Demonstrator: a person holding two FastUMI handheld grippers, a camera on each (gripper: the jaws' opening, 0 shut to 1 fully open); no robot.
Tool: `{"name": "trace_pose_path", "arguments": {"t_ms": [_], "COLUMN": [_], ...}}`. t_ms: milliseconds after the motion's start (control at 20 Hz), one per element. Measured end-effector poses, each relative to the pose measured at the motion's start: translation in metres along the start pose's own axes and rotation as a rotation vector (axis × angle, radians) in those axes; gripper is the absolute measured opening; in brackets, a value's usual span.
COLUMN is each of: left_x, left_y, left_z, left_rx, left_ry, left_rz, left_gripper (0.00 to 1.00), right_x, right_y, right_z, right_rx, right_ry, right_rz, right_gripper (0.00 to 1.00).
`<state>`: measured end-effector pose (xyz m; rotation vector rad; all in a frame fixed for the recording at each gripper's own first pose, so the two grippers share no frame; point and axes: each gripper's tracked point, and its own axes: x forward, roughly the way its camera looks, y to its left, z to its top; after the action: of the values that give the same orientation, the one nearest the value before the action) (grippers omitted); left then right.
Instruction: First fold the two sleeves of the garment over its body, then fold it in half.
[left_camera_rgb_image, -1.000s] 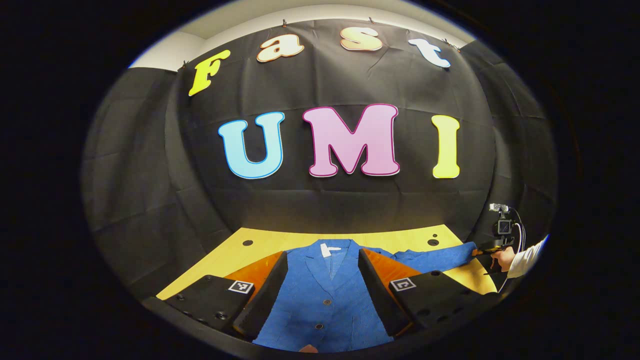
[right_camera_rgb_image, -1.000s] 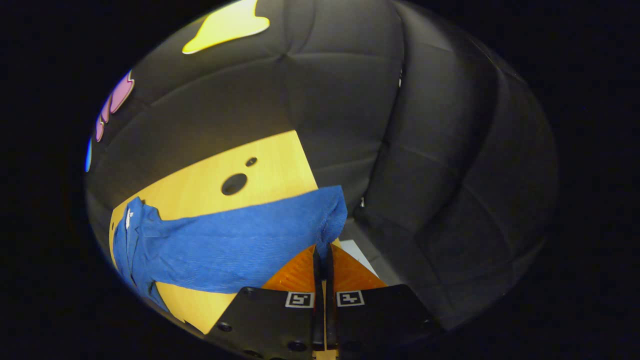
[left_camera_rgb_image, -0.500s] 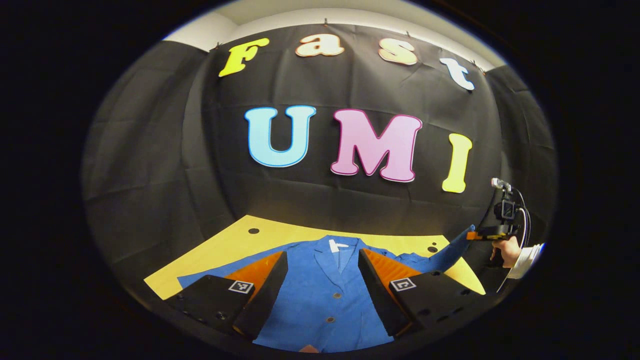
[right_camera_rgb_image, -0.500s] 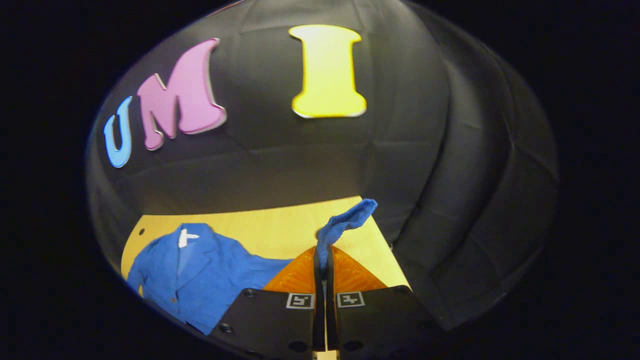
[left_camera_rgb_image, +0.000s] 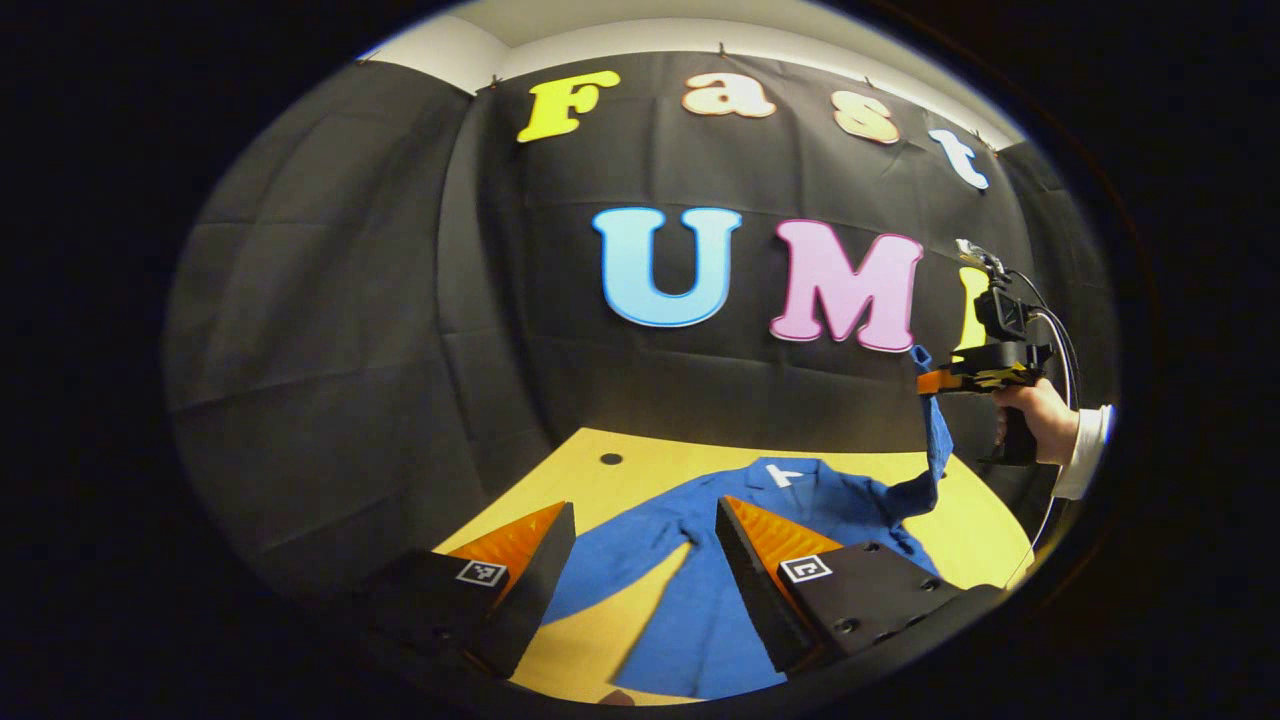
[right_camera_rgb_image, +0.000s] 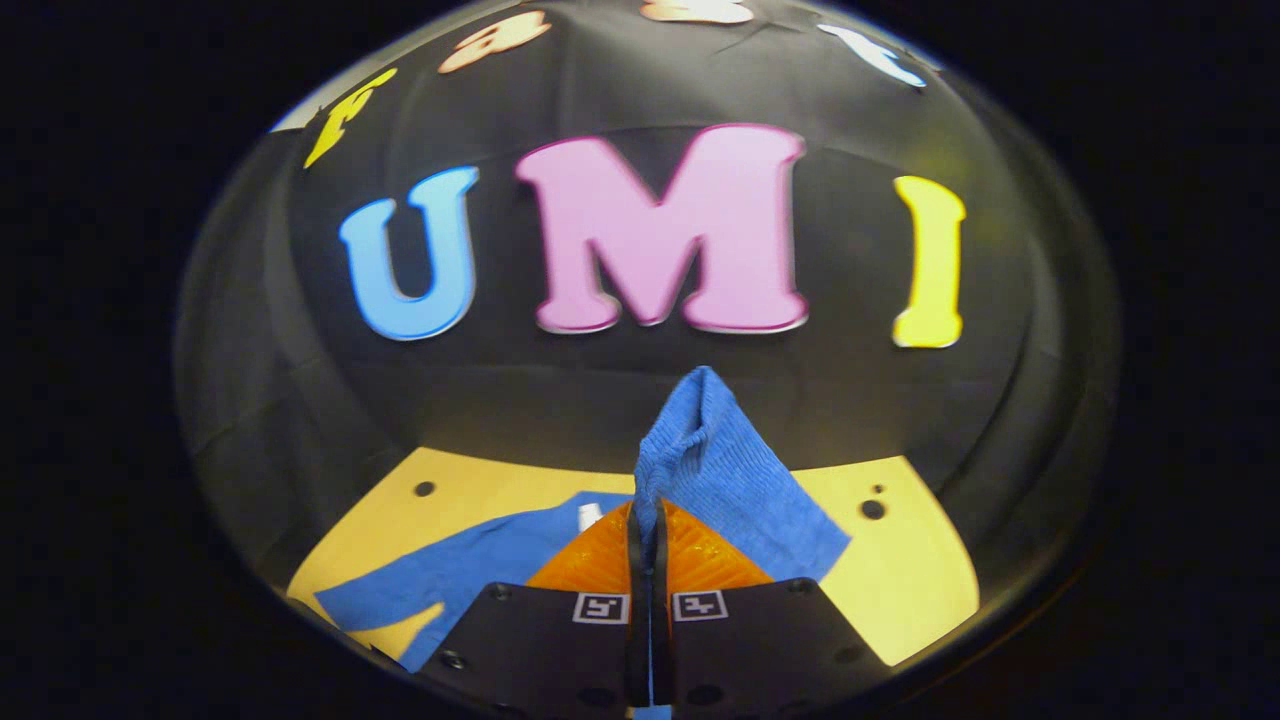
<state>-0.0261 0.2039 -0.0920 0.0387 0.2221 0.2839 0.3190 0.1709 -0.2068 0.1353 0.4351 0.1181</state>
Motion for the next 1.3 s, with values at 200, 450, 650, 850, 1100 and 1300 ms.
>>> {"name": "trace_pose_path", "arguments": {"t_ms": [200,450,650,850,1100,1300], "left_x": [-0.013,-0.036,-0.034,-0.004,0.053,0.097], "left_y": [0.067,0.125,0.145,0.151,0.152,0.159], "left_z": [-0.019,-0.058,-0.092,-0.123,-0.16,-0.21], "left_rx": [-0.003,0.012,-0.028,-0.162,-0.189,-0.152], "left_ry": [0.036,0.131,0.197,0.269,0.408,0.552], "left_rz": [0.086,0.18,0.184,0.149,0.138,0.179], "left_gripper": [0.81,0.84,0.84,0.82,0.84,0.84], "right_x": [0.061,0.114,0.109,0.079,0.005,-0.08], "right_y": [0.082,0.115,0.175,0.197,0.162,0.117], "right_z": [-0.09,-0.196,-0.214,-0.175,-0.089,-0.054], "right_rx": [-0.016,0.004,0.179,0.241,0.107,0.036], "right_ry": [0.169,0.349,0.435,0.403,0.217,0.137], "right_rz": [0.067,0.076,0.261,0.377,0.406,0.408], "right_gripper": [0.01,0.02,0.15,0.77,0.97,0.97]}}
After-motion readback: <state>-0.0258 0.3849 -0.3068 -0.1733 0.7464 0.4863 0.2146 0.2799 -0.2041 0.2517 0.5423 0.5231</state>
